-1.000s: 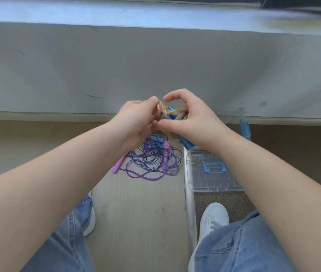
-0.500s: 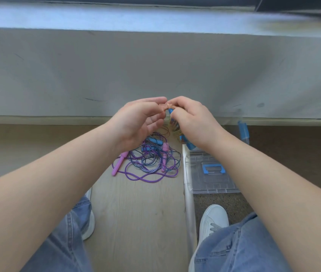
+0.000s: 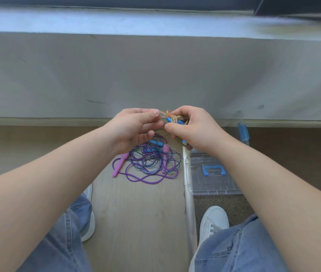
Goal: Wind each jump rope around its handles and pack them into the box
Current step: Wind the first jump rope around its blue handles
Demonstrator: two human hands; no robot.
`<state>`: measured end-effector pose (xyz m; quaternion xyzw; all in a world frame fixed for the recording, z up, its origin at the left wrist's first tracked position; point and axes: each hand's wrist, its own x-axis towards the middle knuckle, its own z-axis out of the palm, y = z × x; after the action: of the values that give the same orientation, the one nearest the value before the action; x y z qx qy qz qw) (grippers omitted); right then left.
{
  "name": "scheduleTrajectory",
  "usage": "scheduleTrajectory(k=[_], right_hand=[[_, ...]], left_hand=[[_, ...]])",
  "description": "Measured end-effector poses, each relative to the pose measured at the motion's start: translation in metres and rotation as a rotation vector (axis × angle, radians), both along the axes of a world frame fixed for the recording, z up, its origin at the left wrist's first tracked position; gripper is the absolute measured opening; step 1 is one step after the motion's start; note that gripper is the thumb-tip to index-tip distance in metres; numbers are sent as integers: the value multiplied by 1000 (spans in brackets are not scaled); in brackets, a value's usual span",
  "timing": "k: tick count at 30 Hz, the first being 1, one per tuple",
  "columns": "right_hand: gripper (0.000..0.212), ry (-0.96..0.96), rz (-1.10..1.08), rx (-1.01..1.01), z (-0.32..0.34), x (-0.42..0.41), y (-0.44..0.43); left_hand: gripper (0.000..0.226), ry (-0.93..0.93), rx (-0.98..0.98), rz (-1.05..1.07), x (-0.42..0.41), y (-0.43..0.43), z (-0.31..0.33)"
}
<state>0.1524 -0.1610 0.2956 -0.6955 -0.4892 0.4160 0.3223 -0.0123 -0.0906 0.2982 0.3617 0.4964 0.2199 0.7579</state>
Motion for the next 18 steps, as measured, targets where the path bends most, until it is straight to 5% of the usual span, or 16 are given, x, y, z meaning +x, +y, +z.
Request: scheduleTrajectory(k=[5,11,18], right_hand=[[12,-236,102,-42,-1,12,-5],[23,-314,193,-90,8,16,-23],[23,-311,155,-76,6,5,-41]], left_hand=[[2,21,66,-27,2,-8,-5],[13,575,990,-429,-7,-13,-9],[6,546,879,-330,-4,-36,-13]])
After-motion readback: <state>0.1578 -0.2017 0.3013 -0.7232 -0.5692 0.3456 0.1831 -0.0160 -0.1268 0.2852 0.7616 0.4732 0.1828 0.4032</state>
